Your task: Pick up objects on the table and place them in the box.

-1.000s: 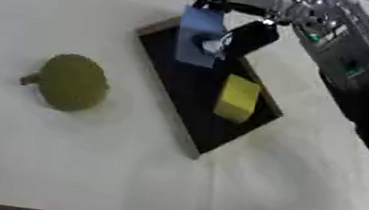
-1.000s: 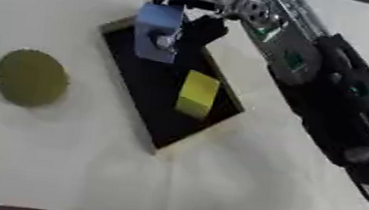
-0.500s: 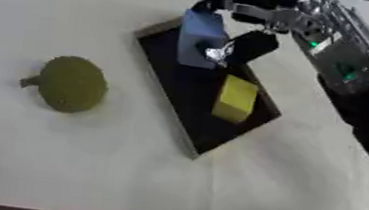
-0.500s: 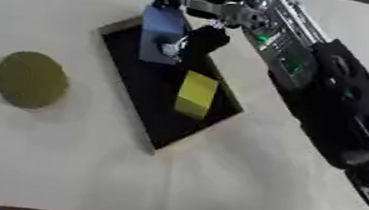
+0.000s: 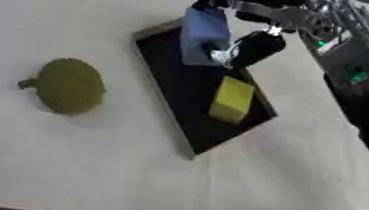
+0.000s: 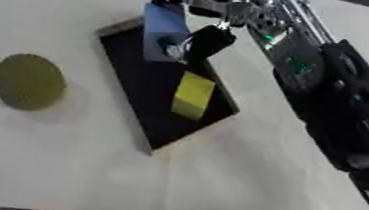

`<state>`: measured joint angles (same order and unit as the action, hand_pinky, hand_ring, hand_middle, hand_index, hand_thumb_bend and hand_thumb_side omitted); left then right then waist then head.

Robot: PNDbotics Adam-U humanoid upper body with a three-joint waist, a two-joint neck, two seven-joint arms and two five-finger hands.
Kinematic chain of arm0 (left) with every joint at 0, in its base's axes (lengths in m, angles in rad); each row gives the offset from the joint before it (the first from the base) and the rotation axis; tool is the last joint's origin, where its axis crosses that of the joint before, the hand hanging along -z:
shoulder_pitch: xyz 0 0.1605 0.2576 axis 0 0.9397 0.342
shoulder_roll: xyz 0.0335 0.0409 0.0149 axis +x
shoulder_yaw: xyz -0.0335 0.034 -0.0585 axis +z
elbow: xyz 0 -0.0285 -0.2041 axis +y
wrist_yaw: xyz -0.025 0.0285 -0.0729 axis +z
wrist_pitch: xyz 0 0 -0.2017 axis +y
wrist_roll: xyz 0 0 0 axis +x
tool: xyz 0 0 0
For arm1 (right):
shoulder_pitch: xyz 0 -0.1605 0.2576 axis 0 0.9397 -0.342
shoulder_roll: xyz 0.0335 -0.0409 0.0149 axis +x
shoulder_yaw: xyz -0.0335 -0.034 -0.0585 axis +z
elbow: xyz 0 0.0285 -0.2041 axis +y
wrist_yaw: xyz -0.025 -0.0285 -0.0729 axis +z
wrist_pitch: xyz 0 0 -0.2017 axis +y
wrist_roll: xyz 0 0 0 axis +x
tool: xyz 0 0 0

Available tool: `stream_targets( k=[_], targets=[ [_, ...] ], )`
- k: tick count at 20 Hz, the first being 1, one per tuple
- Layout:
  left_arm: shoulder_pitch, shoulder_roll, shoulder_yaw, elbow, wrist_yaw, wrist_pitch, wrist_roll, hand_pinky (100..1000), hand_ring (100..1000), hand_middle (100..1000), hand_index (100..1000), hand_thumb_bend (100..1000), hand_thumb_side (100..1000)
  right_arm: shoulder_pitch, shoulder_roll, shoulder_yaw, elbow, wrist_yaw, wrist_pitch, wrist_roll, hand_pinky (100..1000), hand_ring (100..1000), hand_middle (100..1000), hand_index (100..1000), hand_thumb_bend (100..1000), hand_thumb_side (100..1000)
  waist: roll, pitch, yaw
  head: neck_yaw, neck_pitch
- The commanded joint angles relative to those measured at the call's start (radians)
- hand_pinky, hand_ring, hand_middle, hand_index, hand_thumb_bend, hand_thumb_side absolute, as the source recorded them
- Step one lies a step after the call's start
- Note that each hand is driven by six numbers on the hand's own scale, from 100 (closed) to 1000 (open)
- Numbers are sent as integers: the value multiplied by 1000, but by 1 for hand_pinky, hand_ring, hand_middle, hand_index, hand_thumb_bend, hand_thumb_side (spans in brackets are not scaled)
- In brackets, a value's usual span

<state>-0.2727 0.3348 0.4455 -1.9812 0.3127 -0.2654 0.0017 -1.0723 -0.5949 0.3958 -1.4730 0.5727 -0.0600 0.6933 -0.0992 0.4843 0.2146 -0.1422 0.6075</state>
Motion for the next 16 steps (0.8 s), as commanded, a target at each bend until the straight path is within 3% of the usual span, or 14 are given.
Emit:
stream_targets(
  k=[1, 3, 6, 11, 16],
  targets=[
    [-1, 22, 2, -19, 2, 1, -4, 882, 754, 628, 830, 100, 585, -12, -31, -26, -27, -16, 20, 11, 925, 912, 805, 925, 230, 372, 9, -31, -1, 2, -3],
    [0, 21, 2, -19, 3, 3, -5, 882, 754, 628, 830, 100, 584, -12, -30, -33, -33, -12, 60, -9, 924, 910, 811, 921, 187, 431, 9, -30, -3, 2, -4],
    [0, 21, 2, -19, 4, 4, -8, 881, 754, 628, 830, 100, 585, -9, -30, -28, -39, -5, 88, -21, 937, 927, 845, 943, 240, 388, 8, -29, -2, 3, -3],
    [0, 21, 3, -19, 5, 5, -10, 880, 755, 628, 830, 100, 584, -7, -29, -24, -39, -4, 60, -2, 949, 936, 865, 971, 283, 292, 9, -27, -2, 3, -4],
    [1, 20, 4, -19, 4, 7, -12, 876, 756, 627, 829, 100, 585, -4, -27, -42, -33, -3, 58, -8, 937, 922, 843, 964, 202, 250, 8, -25, -3, 5, -5]
  ],
)
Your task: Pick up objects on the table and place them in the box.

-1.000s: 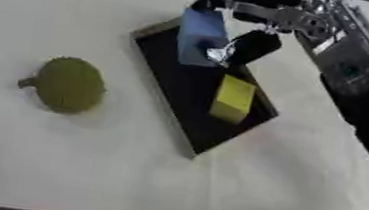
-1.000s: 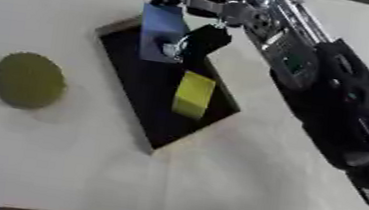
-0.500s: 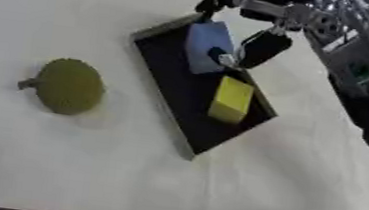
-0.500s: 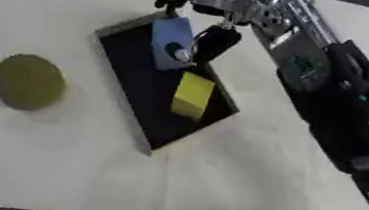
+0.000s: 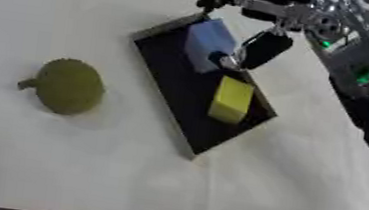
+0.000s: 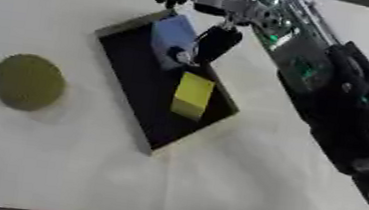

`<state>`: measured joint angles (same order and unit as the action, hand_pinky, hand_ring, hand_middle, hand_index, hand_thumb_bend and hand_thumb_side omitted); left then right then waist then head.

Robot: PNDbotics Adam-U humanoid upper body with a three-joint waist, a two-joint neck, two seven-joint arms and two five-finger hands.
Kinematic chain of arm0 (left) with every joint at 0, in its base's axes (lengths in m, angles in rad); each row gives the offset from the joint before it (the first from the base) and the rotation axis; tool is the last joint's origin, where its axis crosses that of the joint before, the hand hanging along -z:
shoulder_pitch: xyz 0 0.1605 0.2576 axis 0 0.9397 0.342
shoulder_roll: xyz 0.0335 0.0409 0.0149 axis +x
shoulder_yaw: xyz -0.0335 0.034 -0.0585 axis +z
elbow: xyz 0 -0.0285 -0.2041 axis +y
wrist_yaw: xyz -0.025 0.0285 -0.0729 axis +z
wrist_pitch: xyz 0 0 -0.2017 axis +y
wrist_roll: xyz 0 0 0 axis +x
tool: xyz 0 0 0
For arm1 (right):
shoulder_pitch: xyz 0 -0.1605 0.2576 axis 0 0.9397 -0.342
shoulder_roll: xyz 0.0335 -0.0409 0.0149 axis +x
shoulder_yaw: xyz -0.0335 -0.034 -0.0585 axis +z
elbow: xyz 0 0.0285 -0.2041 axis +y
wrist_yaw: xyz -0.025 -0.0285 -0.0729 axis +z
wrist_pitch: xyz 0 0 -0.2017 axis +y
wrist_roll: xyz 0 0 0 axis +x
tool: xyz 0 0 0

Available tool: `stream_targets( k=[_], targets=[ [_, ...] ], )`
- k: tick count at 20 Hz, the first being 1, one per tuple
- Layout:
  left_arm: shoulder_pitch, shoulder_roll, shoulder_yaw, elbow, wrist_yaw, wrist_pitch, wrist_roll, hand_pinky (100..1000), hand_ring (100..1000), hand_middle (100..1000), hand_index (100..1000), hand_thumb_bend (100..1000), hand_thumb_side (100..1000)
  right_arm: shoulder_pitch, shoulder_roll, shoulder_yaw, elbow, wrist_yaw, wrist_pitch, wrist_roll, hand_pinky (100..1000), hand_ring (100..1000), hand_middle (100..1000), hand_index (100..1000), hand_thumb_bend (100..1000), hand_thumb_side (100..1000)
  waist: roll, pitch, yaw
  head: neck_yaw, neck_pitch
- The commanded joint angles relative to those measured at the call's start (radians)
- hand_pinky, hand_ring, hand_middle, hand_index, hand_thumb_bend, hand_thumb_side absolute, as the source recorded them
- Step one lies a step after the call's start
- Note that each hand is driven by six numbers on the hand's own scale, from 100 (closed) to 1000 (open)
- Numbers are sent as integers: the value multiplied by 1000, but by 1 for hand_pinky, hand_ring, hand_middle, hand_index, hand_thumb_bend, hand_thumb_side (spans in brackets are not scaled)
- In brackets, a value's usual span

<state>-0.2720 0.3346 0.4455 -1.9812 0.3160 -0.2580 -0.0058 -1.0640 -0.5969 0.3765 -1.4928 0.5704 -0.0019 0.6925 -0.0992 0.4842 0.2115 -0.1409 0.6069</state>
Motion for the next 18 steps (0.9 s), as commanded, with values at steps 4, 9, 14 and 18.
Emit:
stream_targets(
  k=[4, 9, 14, 18],
  targets=[
    [2, 26, 6, -19, -3, -1, 0, 875, 757, 628, 829, 100, 586, -3, -47, -58, -84, -43, 21, -49, 925, 906, 817, 963, 100, 133, 10, -25, -2, 10, 1],
    [-5, 55, 0, -19, -30, -13, 9, 873, 757, 630, 829, 100, 577, 30, -106, -131, -254, -195, 85, -165, 922, 907, 803, 952, 100, 270, 16, -26, -10, 30, 9],
    [-31, 125, -32, -19, -126, -45, 10, 867, 762, 640, 835, 100, 565, 102, -194, -195, -396, -364, 109, -252, 906, 889, 770, 913, 100, 391, 26, -29, -17, 81, 16],
    [-61, 244, -77, 36, -259, -87, 0, 863, 779, 658, 840, 100, 558, 197, -284, -254, -489, -484, 108, -371, 894, 878, 747, 885, 100, 401, 36, -32, -21, 102, 25]
  ],
)
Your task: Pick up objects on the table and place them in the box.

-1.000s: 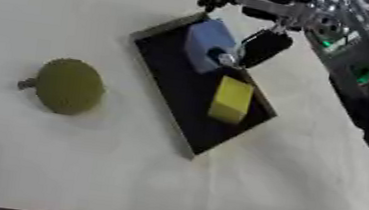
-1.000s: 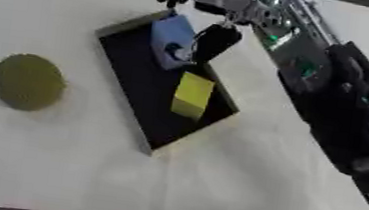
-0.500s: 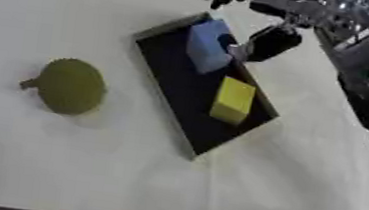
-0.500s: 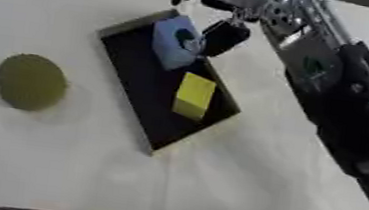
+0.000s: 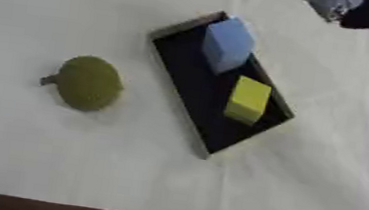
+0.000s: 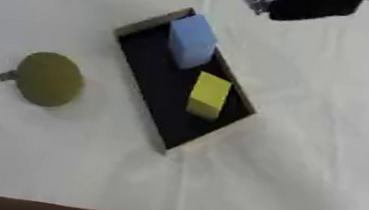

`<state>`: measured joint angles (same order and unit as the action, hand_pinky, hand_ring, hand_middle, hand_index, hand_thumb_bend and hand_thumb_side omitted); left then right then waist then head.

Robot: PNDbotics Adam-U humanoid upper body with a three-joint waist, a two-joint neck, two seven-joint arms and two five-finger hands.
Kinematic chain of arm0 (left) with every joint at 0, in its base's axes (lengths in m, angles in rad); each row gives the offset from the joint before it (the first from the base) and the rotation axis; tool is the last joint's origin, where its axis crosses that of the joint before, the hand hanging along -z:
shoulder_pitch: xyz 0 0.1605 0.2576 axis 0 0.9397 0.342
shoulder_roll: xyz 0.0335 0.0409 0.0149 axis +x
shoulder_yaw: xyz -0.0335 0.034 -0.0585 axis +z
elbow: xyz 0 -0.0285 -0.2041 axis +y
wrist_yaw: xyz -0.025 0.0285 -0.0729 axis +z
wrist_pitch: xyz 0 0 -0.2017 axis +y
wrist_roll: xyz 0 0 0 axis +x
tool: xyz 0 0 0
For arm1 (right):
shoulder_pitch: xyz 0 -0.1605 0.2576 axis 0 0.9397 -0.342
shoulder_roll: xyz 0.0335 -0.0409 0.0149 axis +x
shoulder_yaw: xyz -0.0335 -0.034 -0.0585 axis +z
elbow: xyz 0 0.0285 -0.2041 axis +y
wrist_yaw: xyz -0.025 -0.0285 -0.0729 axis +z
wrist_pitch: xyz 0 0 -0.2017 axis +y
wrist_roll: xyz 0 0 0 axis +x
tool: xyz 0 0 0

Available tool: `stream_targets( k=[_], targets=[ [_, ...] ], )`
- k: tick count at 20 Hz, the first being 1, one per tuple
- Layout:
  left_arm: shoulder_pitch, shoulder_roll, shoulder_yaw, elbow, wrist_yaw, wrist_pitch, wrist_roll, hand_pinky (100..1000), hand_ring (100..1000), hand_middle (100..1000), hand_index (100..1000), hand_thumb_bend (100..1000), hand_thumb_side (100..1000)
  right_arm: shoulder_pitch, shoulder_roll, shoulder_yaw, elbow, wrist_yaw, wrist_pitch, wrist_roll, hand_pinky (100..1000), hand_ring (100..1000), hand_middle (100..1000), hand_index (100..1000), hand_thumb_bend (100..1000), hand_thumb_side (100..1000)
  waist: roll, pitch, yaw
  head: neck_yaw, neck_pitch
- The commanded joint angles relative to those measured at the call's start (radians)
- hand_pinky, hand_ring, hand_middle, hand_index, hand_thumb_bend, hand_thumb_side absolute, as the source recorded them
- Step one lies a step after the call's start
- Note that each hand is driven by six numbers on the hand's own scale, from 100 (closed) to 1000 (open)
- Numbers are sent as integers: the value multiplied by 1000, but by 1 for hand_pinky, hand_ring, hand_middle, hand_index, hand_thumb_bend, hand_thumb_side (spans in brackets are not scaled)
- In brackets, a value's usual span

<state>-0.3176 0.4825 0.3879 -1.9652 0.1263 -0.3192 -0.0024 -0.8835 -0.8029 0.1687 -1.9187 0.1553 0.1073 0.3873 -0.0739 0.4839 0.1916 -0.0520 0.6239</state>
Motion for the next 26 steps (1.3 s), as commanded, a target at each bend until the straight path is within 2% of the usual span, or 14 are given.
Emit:
stream_targets(
  k=[1, 4, 7, 10, 13, 14, 18, 26],
  targets=[
    [-21, 135, -33, 49, -103, -37, -2, 863, 783, 663, 841, 100, 549, 43, -101, -64, -73, -97, -12, -104, 893, 876, 742, 879, 100, 412, 13, -32, -5, 16, 11],
    [-32, 256, -83, 149, -213, -73, 3, 861, 804, 691, 851, 100, 456, 119, -155, -106, -80, -169, -61, -212, 888, 871, 732, 867, 100, 446, 22, -36, -19, 26, 19],
    [-50, 368, -146, 240, -329, -102, -4, 856, 807, 706, 873, 100, 376, 195, -195, -143, -81, -202, -91, -298, 879, 856, 711, 851, 100, 450, 29, -39, -33, 33, 30],
    [-70, 459, -211, 301, -420, -124, -24, 852, 814, 727, 891, 100, 298, 250, -208, -170, -81, -219, -112, -353, 877, 852, 704, 847, 100, 466, 33, -41, -44, 32, 35],
    [-93, 528, -275, 335, -490, -140, -67, 852, 819, 734, 896, 100, 270, 286, -209, -196, -81, -228, -133, -388, 875, 843, 695, 839, 100, 478, 37, -41, -54, 26, 38],
    [-104, 543, -294, 340, -503, -143, -84, 855, 823, 738, 896, 100, 255, 294, -208, -201, -81, -230, -139, -397, 874, 839, 690, 835, 100, 480, 38, -41, -55, 23, 38],
    [-154, 568, -365, 337, -519, -148, -179, 881, 839, 752, 898, 100, 343, 314, -200, -215, -81, -228, -150, -419, 873, 834, 683, 829, 100, 484, 41, -39, -65, 15, 30],
    [-252, 542, -465, 303, -494, -96, -341, 901, 853, 759, 903, 100, 445, 328, -174, -228, -81, -227, -147, -426, 870, 824, 675, 813, 100, 487, 40, -35, -70, 25, 18]
  ],
)
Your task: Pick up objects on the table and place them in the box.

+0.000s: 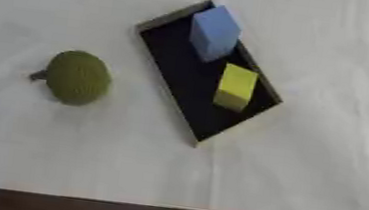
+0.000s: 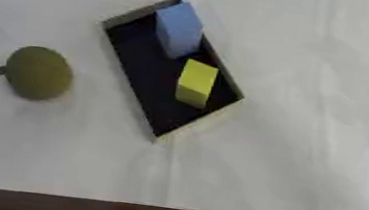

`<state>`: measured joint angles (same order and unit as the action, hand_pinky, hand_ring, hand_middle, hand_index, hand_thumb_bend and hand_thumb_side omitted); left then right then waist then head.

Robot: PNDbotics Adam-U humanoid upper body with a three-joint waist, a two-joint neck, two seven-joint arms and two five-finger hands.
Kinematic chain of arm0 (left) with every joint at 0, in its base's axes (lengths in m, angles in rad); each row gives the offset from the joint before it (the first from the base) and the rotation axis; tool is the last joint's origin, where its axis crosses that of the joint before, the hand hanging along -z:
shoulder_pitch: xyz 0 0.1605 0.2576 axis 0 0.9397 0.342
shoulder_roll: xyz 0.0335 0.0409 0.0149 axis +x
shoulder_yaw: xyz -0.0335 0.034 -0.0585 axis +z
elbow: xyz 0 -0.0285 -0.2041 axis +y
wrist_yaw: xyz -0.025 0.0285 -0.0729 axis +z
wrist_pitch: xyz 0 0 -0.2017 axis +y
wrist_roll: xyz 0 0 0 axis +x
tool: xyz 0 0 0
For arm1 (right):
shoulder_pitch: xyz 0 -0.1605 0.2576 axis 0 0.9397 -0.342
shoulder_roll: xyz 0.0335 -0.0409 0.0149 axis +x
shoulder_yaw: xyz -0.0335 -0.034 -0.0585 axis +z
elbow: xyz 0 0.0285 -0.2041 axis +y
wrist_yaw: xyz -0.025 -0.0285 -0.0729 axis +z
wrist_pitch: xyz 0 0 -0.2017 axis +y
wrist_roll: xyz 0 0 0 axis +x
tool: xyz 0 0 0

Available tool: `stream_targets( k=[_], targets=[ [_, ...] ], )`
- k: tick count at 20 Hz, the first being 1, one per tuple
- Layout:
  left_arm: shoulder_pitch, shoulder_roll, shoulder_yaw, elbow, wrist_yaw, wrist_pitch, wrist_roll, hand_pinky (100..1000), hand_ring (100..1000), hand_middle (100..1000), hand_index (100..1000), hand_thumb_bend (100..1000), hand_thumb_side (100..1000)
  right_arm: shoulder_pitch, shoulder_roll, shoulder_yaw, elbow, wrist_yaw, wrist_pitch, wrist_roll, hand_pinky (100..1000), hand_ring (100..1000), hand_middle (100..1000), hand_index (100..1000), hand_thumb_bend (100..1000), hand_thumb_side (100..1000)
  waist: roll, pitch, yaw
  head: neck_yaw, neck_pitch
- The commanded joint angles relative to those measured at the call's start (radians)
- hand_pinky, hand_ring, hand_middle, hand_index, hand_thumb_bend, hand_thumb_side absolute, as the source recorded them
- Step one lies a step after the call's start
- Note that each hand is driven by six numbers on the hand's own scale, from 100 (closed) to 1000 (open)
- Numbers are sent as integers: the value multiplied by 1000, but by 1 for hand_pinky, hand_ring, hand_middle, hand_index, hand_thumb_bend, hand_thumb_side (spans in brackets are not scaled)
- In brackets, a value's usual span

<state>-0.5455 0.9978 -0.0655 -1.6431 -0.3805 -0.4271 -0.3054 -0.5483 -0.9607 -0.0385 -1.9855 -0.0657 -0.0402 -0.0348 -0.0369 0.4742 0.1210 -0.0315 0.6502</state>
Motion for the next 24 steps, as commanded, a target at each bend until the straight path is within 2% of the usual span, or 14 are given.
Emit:
stream_targets(
  k=[1, 11, 16, 24],
  targets=[
    [-35, 20, -18, -22, 18, 15, -54, 904, 854, 759, 898, 100, 446, -7, -13, -22, -15, -6, 1, -3, 870, 822, 675, 809, 100, 489, 3, -25, 0, 6, -9],
    [-121, -57, -79, -29, 53, 25, -202, 913, 858, 760, 897, 100, 538, -11, 11, -25, -15, -5, 9, 8, 871, 816, 670, 799, 100, 491, 3, -24, 0, 16, -11],
    [-156, -90, -109, -20, 41, 34, -271, 937, 882, 788, 900, 100, 581, -15, 18, -24, -15, -4, 10, 10, 870, 813, 668, 797, 100, 493, 4, -24, 4, 18, -10],
    [-173, -124, -143, -11, -7, 19, -336, 972, 897, 793, 885, 100, 872, -15, 32, -24, -15, -7, 18, 17, 869, 805, 660, 791, 100, 495, 6, -22, 7, 17, -10]
  ],
)
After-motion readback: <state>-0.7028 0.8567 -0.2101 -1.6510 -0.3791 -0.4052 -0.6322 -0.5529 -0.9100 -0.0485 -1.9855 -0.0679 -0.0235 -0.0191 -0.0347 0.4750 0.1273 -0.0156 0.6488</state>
